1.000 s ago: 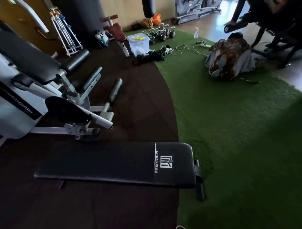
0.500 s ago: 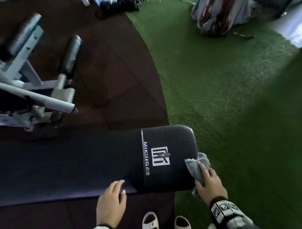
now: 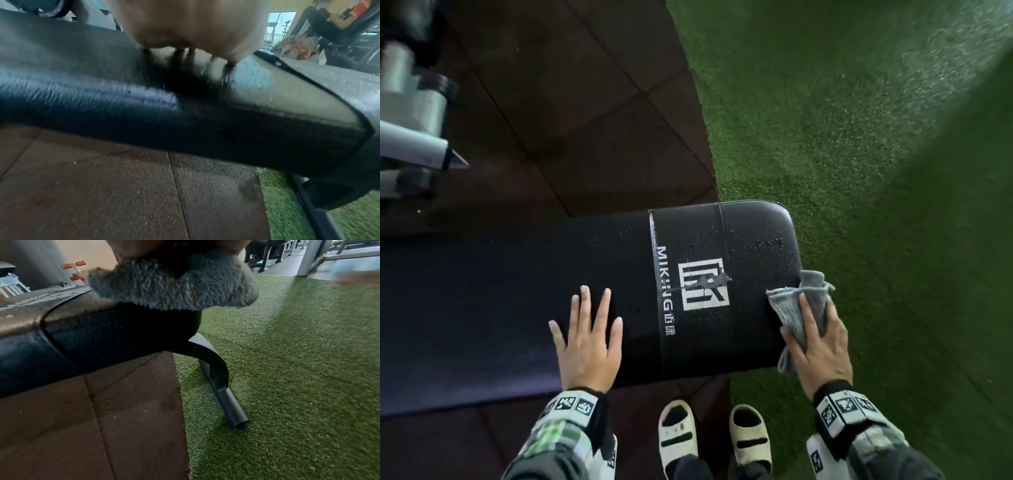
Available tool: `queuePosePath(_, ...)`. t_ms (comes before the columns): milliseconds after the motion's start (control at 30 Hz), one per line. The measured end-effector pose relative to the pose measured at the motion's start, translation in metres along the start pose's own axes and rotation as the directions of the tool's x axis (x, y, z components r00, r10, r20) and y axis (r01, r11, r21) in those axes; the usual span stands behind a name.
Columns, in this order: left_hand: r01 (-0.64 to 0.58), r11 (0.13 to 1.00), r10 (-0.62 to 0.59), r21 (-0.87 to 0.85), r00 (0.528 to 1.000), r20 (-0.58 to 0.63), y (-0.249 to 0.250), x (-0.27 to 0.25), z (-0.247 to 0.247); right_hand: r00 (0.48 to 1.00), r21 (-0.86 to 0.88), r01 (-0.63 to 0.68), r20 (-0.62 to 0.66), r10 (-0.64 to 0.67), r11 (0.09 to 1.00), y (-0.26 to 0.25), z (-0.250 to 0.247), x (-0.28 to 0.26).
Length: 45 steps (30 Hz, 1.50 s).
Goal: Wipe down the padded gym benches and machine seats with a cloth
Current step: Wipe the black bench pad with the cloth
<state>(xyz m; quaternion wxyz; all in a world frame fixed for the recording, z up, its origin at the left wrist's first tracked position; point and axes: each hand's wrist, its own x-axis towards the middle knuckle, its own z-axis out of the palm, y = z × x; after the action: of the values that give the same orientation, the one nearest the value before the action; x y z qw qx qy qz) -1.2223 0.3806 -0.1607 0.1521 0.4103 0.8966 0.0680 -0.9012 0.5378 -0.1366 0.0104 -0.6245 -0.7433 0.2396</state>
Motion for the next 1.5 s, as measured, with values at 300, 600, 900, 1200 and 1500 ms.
queuePosePath(300,0.020,1.000,-0.021,-0.005,0.995,-0.102,0.002,-0.006,0.013,0.989,-0.205,0.148,0.007,-0.150,0.967,-0.047,0.017,0.048)
queuePosePath(600,0.018,1.000,-0.019,-0.005,0.991,-0.133,0.003,-0.007,0.014,0.787,-0.265,0.613,0.115,-0.607,0.744,0.009,0.023,-0.018)
queuePosePath(900,0.016,1.000,-0.016,-0.005,0.987,-0.162,0.003,-0.007,0.014,0.971,-0.230,0.238,0.023,-0.239,0.944,-0.024,0.013,0.044)
queuePosePath(1200,0.011,1.000,-0.010,0.003,0.987,-0.163,0.003,-0.008,0.014,0.826,-0.286,0.563,0.167,-0.538,0.776,-0.005,0.023,-0.025)
queuePosePath(1500,0.012,1.000,-0.013,-0.003,0.986,-0.163,0.004,-0.007,0.014,0.969,-0.206,0.245,0.085,-0.232,0.947,-0.020,0.007,0.043)
